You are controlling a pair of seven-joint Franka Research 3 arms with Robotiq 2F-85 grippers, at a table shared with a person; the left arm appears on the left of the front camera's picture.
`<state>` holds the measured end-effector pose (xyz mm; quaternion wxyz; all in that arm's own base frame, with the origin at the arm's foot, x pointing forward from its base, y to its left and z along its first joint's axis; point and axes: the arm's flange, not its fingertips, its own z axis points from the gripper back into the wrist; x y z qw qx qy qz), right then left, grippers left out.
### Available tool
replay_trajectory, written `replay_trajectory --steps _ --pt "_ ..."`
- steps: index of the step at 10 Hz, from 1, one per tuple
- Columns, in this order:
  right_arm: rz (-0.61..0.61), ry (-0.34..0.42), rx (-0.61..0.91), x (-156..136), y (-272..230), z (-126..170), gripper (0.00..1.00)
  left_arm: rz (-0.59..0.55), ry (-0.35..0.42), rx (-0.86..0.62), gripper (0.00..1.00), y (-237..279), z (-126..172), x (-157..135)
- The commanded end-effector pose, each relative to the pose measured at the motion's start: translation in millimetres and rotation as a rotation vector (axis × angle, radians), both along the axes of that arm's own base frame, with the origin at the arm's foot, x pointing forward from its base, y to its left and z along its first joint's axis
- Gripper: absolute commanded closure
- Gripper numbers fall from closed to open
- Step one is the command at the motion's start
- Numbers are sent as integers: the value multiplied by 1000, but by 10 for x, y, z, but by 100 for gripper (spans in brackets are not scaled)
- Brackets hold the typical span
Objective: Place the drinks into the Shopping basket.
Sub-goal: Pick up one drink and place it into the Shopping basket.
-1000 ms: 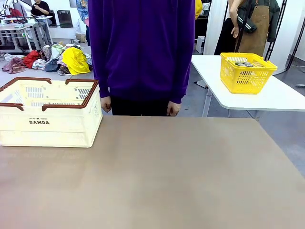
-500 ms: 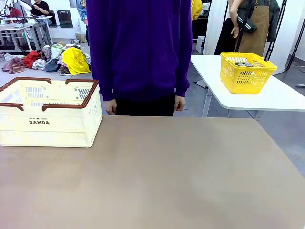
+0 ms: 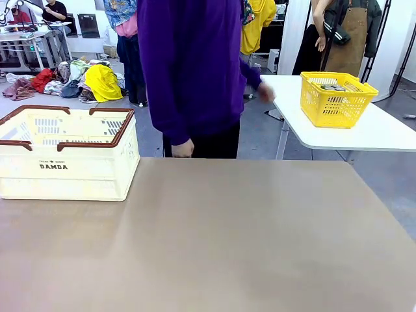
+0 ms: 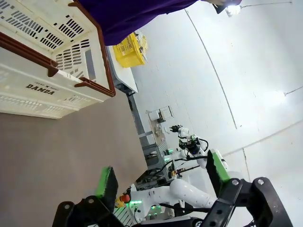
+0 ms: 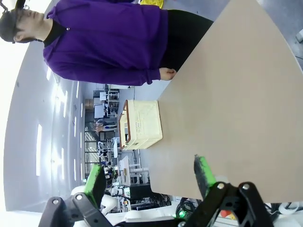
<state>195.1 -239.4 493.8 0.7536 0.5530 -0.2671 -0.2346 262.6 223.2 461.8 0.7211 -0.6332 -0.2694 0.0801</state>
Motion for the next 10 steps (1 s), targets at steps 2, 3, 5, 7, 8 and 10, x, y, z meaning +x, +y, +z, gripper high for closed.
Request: replay_trajectory --steps 2,3,5,7,8,10 --pt "-1 -34 6 15 1 33 0 -8 1 -6 0 13 24 -36" --pt "-1 -34 6 15 1 33 0 -8 1 -6 0 13 24 -36" --pt "-1 -34 6 15 1 33 0 -8 1 -6 0 13 24 -36" --pt "-1 -34 6 15 1 33 0 -8 1 -6 0 13 24 -36" --pt "-1 -34 6 15 1 33 0 -8 1 -6 0 13 24 -36" --pt "-1 -34 6 15 1 33 0 -8 1 -6 0 13 24 -36"
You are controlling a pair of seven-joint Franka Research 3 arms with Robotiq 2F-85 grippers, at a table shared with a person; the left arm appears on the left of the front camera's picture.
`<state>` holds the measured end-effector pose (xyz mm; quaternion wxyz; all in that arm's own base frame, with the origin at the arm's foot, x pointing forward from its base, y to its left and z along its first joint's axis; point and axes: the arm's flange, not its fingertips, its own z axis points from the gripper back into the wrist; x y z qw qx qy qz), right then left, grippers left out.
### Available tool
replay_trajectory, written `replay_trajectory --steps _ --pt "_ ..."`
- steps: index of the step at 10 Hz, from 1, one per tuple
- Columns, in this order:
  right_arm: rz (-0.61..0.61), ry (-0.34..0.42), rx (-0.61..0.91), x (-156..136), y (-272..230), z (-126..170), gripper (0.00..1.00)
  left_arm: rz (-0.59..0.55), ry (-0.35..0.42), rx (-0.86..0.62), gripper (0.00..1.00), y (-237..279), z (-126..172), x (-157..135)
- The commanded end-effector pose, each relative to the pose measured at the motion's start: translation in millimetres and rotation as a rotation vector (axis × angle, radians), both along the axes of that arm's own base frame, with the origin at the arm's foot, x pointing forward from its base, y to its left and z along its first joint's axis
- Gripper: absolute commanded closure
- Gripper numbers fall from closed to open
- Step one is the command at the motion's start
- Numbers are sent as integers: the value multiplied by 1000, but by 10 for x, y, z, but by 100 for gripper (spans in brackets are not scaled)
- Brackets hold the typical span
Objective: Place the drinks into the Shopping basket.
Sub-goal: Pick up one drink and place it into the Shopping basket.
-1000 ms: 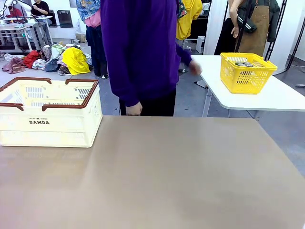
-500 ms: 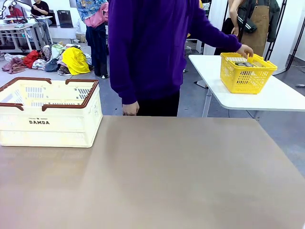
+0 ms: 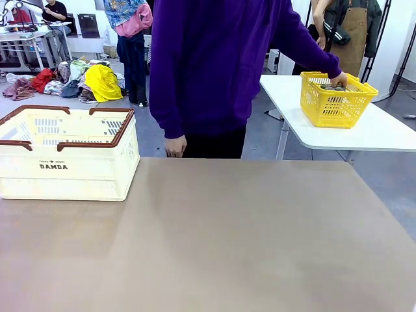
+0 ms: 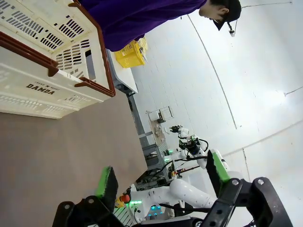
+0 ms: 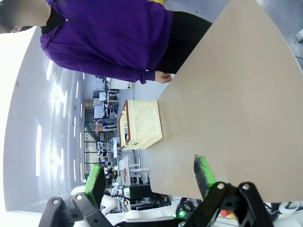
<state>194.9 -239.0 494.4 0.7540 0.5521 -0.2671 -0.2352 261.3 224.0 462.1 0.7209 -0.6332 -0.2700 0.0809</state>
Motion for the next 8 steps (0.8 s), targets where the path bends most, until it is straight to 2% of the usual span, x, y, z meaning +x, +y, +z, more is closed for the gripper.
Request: replay_trajectory --steps 1,8 --pt "1 -35 7 16 -4 26 0 -10 1 -5 0 6 20 -23" --pt "1 -35 7 16 -4 26 0 -10 1 -5 0 6 20 -23"
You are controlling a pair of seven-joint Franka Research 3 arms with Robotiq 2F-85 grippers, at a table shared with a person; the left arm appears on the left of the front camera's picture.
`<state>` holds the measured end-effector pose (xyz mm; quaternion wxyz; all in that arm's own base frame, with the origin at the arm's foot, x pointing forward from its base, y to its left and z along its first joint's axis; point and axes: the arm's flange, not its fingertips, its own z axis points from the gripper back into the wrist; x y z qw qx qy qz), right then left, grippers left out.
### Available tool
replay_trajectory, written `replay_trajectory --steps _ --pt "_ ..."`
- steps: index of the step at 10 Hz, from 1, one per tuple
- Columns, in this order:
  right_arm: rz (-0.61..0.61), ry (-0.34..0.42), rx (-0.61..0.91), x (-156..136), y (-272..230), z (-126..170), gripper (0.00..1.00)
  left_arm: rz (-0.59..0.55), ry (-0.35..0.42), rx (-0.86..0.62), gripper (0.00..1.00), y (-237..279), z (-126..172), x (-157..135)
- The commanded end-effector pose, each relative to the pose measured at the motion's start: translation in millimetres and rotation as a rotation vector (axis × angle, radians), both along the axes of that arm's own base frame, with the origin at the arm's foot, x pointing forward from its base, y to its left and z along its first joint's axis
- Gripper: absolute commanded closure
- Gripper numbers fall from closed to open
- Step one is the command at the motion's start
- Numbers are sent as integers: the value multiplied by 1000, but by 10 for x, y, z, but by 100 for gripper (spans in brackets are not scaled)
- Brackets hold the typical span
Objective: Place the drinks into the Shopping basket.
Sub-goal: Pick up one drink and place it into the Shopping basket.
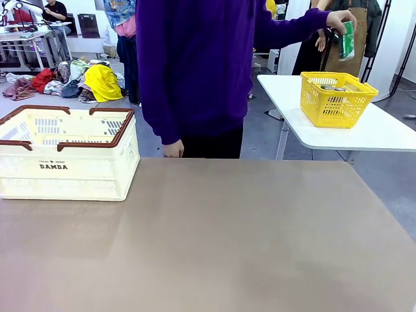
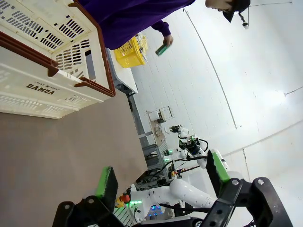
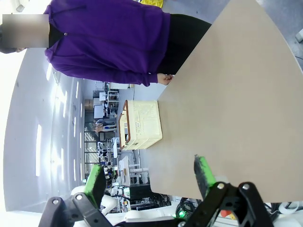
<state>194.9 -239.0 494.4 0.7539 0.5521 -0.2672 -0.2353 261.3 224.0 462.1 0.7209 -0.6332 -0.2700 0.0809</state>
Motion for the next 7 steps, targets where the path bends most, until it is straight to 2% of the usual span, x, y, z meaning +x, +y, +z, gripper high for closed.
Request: replay_trajectory --steps 1,7 --pt "1 -35 7 17 -4 26 0 -10 1 -5 0 6 20 -23" --pt "1 -35 7 17 -4 26 0 -10 1 -5 0 6 20 -23"
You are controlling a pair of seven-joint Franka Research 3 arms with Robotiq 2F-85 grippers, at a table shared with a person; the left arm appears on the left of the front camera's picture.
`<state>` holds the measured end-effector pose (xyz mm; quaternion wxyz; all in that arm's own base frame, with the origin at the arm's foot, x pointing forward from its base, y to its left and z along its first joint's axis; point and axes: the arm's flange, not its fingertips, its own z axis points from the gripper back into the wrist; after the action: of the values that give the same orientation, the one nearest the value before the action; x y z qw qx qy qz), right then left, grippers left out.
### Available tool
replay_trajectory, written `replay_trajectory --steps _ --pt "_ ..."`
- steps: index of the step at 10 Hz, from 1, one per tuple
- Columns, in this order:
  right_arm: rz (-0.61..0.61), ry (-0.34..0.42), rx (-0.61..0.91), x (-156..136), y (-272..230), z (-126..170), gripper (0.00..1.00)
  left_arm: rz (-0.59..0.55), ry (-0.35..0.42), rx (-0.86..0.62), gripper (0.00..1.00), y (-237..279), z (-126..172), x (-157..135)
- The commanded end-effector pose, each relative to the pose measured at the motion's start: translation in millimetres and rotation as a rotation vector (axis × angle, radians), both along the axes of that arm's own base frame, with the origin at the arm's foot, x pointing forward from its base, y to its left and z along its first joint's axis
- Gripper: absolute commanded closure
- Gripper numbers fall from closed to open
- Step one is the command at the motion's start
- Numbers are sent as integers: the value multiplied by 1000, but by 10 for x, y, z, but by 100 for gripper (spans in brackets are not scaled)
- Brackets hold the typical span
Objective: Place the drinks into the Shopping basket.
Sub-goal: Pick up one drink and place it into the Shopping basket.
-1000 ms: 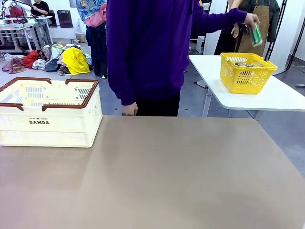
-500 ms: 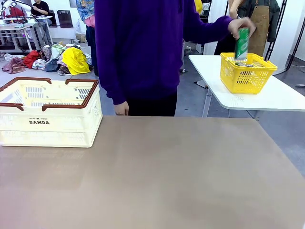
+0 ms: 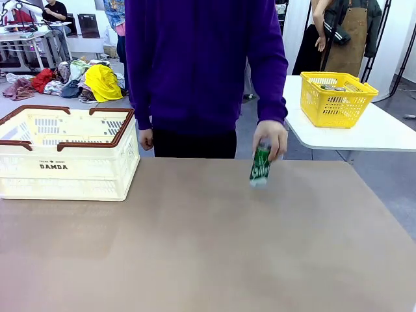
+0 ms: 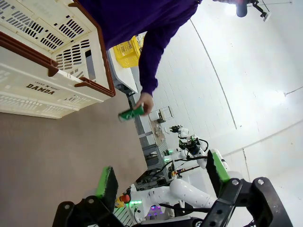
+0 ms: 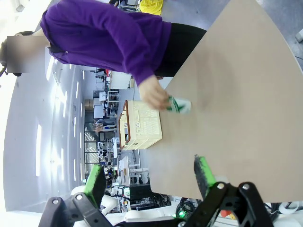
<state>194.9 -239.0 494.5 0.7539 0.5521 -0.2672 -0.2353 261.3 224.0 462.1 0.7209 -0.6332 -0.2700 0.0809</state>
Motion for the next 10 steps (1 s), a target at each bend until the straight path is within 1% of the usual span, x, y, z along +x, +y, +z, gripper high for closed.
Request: replay_trajectory --steps 1,10 --pt "1 -35 7 17 -4 26 0 -10 1 -5 0 6 20 -23" --pt "1 -35 7 17 -4 26 0 -10 1 -5 0 6 20 -23"
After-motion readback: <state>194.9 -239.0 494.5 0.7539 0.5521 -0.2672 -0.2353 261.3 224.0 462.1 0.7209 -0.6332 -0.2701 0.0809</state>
